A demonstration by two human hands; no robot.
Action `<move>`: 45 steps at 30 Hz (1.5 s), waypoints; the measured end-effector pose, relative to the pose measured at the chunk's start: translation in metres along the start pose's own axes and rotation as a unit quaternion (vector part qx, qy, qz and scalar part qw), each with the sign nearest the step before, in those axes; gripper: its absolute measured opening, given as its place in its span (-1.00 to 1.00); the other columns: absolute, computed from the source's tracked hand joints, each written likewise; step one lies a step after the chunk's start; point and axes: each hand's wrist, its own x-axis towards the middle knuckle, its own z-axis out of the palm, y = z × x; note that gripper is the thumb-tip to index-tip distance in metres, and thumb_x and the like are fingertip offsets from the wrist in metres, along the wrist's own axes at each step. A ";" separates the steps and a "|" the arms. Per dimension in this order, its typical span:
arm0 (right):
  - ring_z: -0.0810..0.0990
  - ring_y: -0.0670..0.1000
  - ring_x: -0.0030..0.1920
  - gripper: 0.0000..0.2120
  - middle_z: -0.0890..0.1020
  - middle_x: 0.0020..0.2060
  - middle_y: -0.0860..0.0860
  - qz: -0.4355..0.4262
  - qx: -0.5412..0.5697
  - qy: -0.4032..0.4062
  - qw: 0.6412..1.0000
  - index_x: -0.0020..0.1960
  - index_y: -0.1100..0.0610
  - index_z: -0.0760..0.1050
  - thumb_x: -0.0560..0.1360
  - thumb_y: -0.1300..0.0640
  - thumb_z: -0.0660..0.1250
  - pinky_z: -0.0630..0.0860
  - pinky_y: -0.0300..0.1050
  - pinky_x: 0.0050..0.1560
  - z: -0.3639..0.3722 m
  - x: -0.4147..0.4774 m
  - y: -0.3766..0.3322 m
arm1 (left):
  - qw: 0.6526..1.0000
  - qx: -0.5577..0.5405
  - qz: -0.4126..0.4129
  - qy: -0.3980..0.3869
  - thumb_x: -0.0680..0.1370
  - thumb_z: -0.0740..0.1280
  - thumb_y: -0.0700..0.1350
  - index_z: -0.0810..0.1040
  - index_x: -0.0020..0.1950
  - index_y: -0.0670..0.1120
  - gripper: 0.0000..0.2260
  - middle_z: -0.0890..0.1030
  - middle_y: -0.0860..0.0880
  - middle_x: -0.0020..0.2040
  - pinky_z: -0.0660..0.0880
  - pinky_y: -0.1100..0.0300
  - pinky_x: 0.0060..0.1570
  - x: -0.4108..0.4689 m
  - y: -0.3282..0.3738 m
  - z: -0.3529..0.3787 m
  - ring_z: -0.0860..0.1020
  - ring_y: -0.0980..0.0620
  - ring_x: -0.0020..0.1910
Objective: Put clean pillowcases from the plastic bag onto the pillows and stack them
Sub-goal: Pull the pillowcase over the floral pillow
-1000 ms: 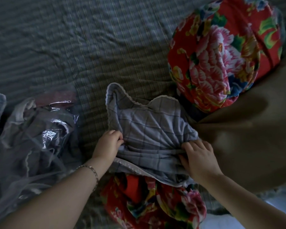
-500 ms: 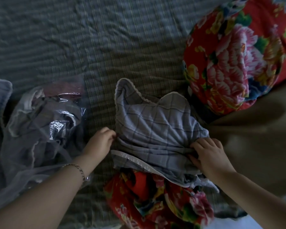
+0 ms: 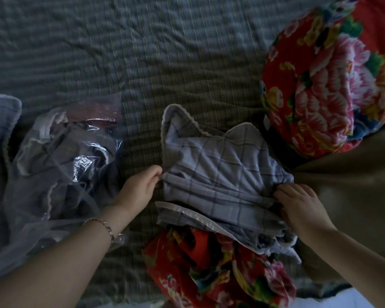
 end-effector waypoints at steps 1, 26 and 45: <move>0.67 0.16 -0.23 -0.49 0.67 -0.23 0.12 0.001 -0.002 0.009 1.000 -0.20 0.21 0.66 -0.15 0.27 0.65 0.27 -0.07 -0.05 -0.001 0.002 0.000 | 1.000 -0.019 -0.015 0.006 0.57 0.22 -0.29 0.52 0.05 -0.13 -0.87 0.49 0.00 -0.27 0.33 0.47 -0.33 -0.003 0.002 0.002 0.47 0.09 -0.32; 0.63 0.22 -0.25 -0.80 0.64 -0.27 0.16 0.132 0.119 -0.093 0.980 -0.19 0.20 0.65 0.22 0.39 0.47 0.51 -0.10 -0.26 -0.008 -0.013 -0.006 | 0.902 -0.189 -0.386 -0.025 0.63 0.12 -0.12 0.45 0.26 -0.25 -0.71 0.51 -0.25 0.25 0.30 0.19 0.05 -0.052 0.021 0.066 0.46 -0.19 0.23; 0.58 0.16 -0.06 -0.77 0.50 0.14 0.30 0.512 0.762 -0.010 0.397 0.08 0.24 0.50 0.56 0.32 0.09 0.52 0.02 -0.02 -0.007 -0.016 -0.025 | 0.985 0.002 -0.124 -0.119 0.45 0.25 -0.29 0.50 0.01 -0.16 -0.83 0.58 -0.22 0.06 0.45 0.08 0.04 0.090 0.077 0.052 0.52 -0.22 0.11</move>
